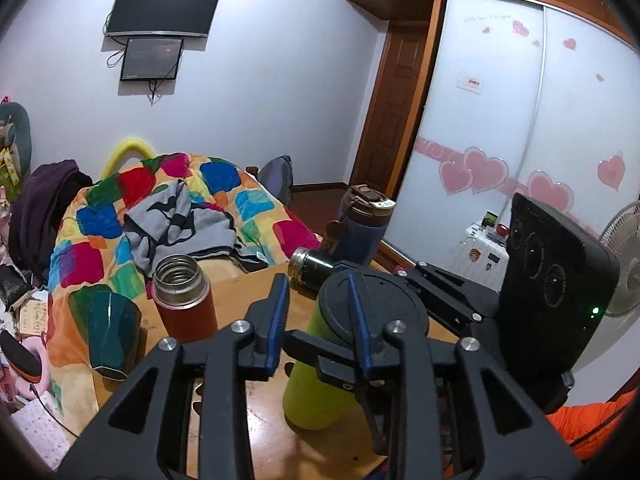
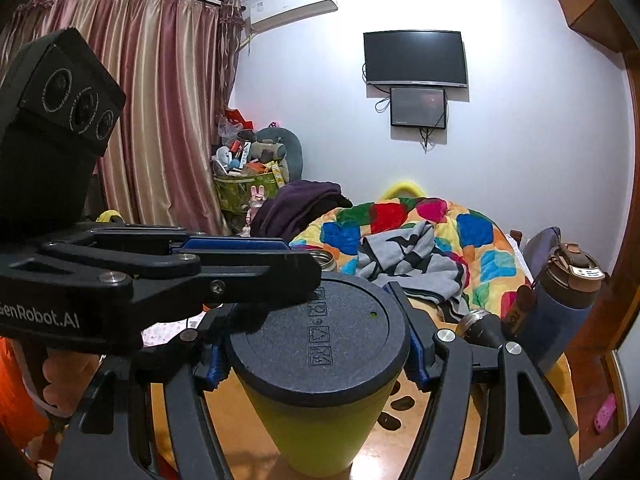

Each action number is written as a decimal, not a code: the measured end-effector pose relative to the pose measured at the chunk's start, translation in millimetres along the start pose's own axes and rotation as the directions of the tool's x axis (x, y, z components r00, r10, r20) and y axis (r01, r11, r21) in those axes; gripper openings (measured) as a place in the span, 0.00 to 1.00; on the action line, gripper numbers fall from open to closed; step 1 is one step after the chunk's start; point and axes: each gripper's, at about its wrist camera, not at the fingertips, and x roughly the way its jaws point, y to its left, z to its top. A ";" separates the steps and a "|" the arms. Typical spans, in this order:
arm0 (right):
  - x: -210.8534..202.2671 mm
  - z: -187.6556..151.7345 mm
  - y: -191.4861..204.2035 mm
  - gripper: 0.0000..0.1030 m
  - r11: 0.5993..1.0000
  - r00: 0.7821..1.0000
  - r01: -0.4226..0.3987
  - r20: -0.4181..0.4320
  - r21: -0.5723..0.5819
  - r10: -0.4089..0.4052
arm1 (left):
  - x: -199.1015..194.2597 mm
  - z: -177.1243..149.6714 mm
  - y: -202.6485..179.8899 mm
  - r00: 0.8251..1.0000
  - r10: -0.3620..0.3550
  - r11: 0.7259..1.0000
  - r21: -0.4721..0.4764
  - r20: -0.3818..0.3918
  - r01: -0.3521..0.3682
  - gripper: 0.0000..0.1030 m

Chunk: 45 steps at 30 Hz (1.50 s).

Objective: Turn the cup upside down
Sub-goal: 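Turn the tumbler fully over and lower it rim-down onto the table, then open both grippers and withdraw them from the inverted tumbler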

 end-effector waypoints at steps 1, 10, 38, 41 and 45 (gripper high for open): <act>0.5 -0.2 -0.4 0.61 1.000 1.000 0.000 -0.003 0.004 0.000 | 0.5 0.0 2.8 1.000 -0.005 1.000 -0.008 0.000 0.005 0.32; 2.3 -22.6 -2.8 0.61 0.999 0.997 -0.024 -0.076 0.026 0.026 | 0.6 -3.7 10.1 1.000 0.023 1.000 -0.014 0.012 -0.023 0.40; -118.7 2.9 -8.5 1.00 0.984 0.982 0.155 0.096 0.083 -0.163 | -61.9 -19.2 -22.2 0.951 0.268 0.963 -0.017 0.154 -0.269 0.99; -128.8 4.3 -11.7 1.00 0.974 0.972 0.205 0.095 0.095 -0.214 | -72.1 -28.9 -32.7 0.924 0.334 0.941 -0.007 0.187 -0.339 1.00; -140.2 3.2 -16.0 1.00 0.964 0.966 0.233 0.083 0.127 -0.244 | -83.3 -40.7 -46.6 0.896 0.384 0.918 0.010 0.221 -0.396 1.00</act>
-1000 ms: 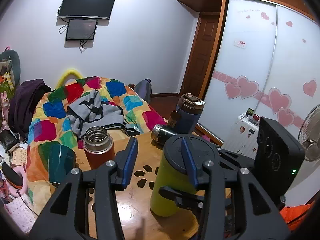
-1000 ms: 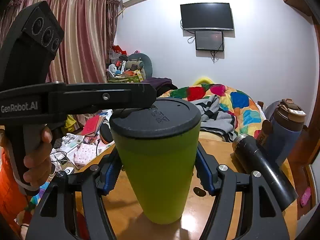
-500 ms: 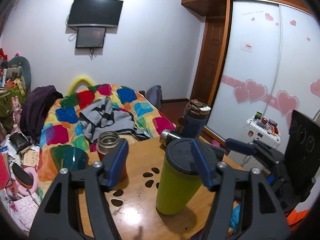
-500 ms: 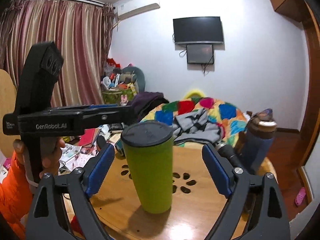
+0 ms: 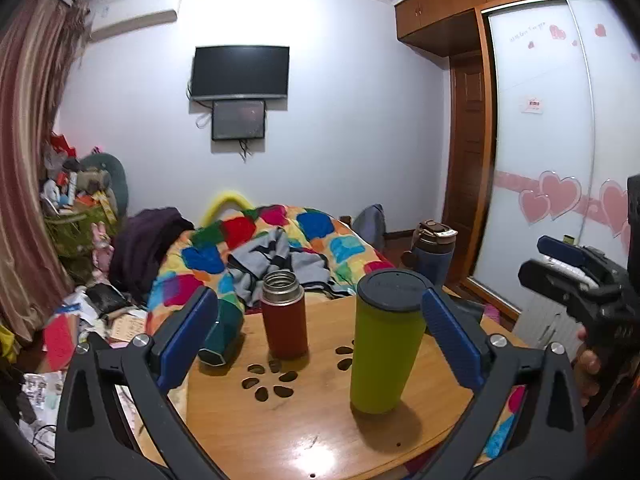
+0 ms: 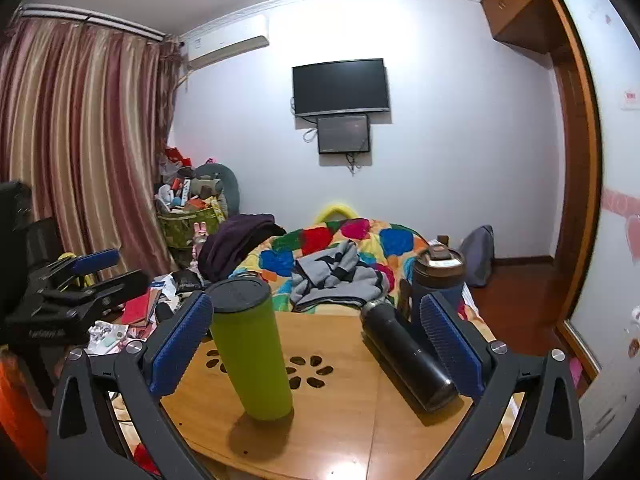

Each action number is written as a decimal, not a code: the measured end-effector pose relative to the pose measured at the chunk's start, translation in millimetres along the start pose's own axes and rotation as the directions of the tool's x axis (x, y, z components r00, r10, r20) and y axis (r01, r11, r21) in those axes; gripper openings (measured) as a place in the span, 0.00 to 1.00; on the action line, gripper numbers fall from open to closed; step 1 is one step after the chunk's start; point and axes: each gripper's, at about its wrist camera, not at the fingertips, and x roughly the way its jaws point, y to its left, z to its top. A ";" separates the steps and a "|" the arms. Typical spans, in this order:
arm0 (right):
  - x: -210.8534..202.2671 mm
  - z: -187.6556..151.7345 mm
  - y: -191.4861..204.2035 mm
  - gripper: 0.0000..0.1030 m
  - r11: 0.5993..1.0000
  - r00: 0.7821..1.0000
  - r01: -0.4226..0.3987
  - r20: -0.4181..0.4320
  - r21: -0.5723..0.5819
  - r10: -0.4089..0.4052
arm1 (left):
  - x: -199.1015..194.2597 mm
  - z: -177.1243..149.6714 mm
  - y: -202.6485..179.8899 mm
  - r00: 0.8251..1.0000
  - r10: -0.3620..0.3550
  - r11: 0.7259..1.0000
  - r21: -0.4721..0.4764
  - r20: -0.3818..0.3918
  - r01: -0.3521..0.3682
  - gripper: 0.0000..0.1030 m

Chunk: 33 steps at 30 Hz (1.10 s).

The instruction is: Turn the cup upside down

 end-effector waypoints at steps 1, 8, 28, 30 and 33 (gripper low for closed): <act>-2.2 -0.4 -1.8 1.00 1.000 1.000 0.006 -0.007 0.016 -0.005 | -2.2 -0.9 -2.2 1.000 0.006 1.000 0.005 0.005 -0.006 1.00; -13.2 -2.9 -0.5 1.00 0.999 1.000 0.016 -0.022 0.050 -0.015 | -18.2 -12.6 -12.9 1.000 0.023 1.000 0.001 0.016 -0.023 1.00; -17.9 -9.3 8.0 1.00 0.999 0.999 0.019 -0.036 0.032 -0.018 | -20.5 -16.9 -6.8 0.999 0.039 0.999 -0.029 0.020 -0.038 1.00; -17.3 -9.6 8.4 1.00 0.999 0.999 0.016 -0.038 0.032 -0.015 | -20.3 -17.4 -5.5 0.999 0.040 0.999 -0.030 0.020 -0.039 1.00; -15.3 -10.0 9.2 1.00 0.999 0.999 0.015 -0.039 0.030 -0.014 | -20.2 -17.4 -5.4 0.999 0.041 0.999 -0.028 0.021 -0.041 1.00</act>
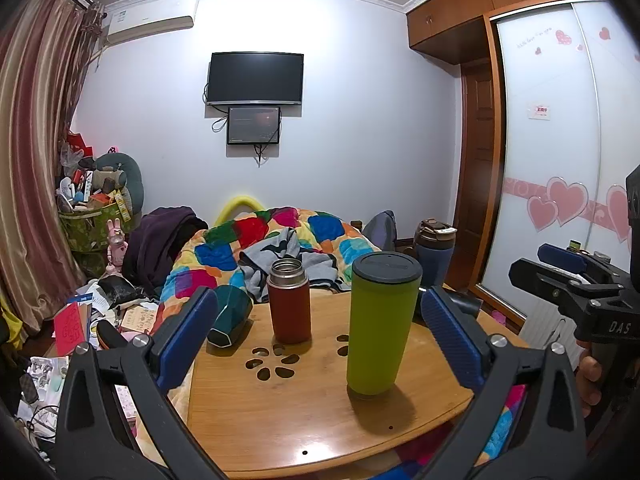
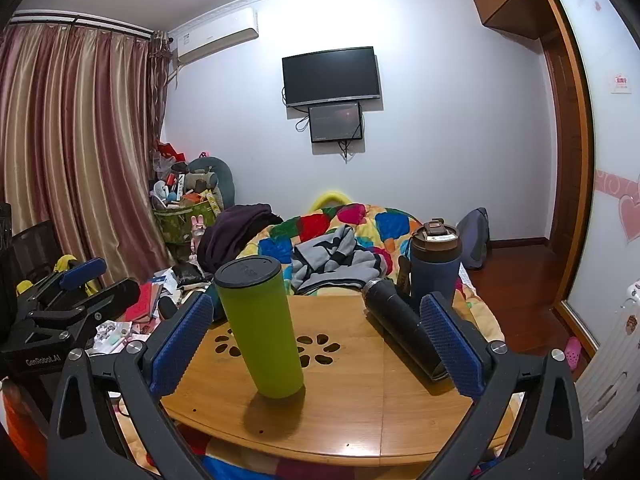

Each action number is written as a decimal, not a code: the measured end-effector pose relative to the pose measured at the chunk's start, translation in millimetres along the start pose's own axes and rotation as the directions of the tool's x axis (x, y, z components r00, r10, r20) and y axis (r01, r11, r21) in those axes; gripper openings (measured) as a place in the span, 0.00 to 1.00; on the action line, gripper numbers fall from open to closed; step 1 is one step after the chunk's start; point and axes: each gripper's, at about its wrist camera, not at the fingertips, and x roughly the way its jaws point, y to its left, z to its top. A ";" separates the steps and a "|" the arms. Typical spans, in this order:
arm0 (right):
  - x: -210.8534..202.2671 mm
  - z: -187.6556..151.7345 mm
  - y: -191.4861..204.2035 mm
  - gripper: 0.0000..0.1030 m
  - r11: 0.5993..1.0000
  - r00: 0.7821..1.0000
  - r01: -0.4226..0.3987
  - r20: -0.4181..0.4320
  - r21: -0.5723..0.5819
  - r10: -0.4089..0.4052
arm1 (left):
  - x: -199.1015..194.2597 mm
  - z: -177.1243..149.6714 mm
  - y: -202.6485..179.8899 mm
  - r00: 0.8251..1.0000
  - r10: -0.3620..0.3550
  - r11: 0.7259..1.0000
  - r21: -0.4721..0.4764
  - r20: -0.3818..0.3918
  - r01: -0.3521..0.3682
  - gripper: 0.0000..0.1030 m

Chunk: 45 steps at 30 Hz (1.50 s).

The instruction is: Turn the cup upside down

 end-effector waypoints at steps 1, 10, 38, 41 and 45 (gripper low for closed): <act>0.5 -0.2 0.4 1.00 1.000 1.000 -0.001 -0.001 0.000 0.001 | 0.0 -0.1 0.2 1.000 0.001 1.000 0.001 0.001 -0.001 1.00; 0.9 -0.8 1.9 1.00 1.000 1.000 -0.003 0.000 0.001 0.003 | -0.5 -1.3 0.4 1.000 0.003 1.000 0.003 0.001 -0.003 1.00; 0.3 -1.5 2.4 1.00 1.000 1.000 -0.006 0.001 0.002 0.006 | -0.4 -0.9 -1.0 1.000 0.000 1.000 0.006 -0.002 0.000 1.00; 0.3 -1.6 2.6 1.00 1.000 1.000 -0.006 0.001 0.002 0.006 | -0.5 -0.4 -0.7 1.000 -0.004 1.000 0.009 -0.004 0.004 1.00; 0.4 -1.5 2.2 1.00 1.000 1.000 -0.005 0.000 0.003 0.005 | 0.1 0.2 -1.0 1.000 -0.008 1.000 0.012 -0.008 0.008 1.00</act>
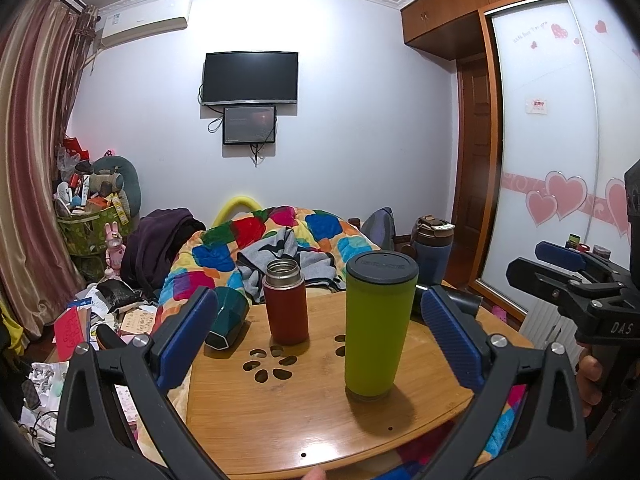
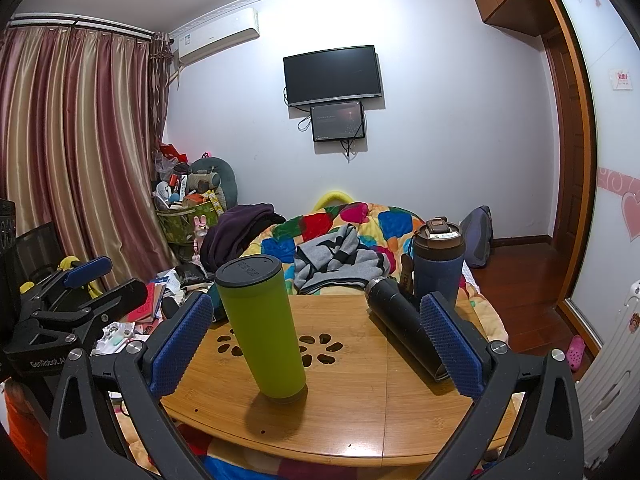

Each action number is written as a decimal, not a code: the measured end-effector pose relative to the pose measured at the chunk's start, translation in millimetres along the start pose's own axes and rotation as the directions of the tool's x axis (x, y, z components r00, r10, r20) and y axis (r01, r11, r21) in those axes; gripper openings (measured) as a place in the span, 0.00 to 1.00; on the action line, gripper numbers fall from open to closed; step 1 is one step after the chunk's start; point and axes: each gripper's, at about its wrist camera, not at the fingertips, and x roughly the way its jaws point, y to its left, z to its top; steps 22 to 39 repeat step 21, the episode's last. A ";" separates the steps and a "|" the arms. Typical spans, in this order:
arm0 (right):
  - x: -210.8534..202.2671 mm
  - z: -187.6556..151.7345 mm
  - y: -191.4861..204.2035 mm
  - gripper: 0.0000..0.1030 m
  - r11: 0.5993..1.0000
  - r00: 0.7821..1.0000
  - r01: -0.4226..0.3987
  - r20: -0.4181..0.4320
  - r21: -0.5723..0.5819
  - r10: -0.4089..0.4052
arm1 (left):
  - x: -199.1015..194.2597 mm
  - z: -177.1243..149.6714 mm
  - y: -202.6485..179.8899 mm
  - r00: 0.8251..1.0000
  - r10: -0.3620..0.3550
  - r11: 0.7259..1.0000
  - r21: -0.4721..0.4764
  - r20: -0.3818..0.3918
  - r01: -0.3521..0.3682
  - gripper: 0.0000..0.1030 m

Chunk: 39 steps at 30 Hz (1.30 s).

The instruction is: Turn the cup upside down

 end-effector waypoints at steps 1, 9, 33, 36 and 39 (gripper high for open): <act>0.0 -0.1 0.0 1.00 1.000 1.000 0.000 0.000 0.000 0.000 | 0.1 0.1 0.0 1.000 -0.004 1.000 0.000 -0.004 0.004 1.00; -0.1 -2.5 0.3 1.00 1.000 1.000 0.000 -0.003 0.007 0.000 | 2.9 -0.5 3.8 1.000 -0.011 1.000 -0.004 -0.021 0.011 1.00; 2.4 -5.3 -1.3 1.00 1.000 1.000 -0.002 -0.013 0.018 0.002 | 6.7 0.7 10.1 0.999 -0.032 0.999 -0.034 -0.025 0.031 1.00; 2.4 -5.3 -1.3 1.00 1.000 1.000 -0.002 -0.013 0.018 0.002 | 6.7 0.7 10.1 0.999 -0.032 0.999 -0.034 -0.025 0.031 1.00; 2.4 -5.3 -1.3 1.00 1.000 1.000 -0.002 -0.013 0.018 0.002 | 6.7 0.7 10.1 0.999 -0.032 0.999 -0.034 -0.025 0.031 1.00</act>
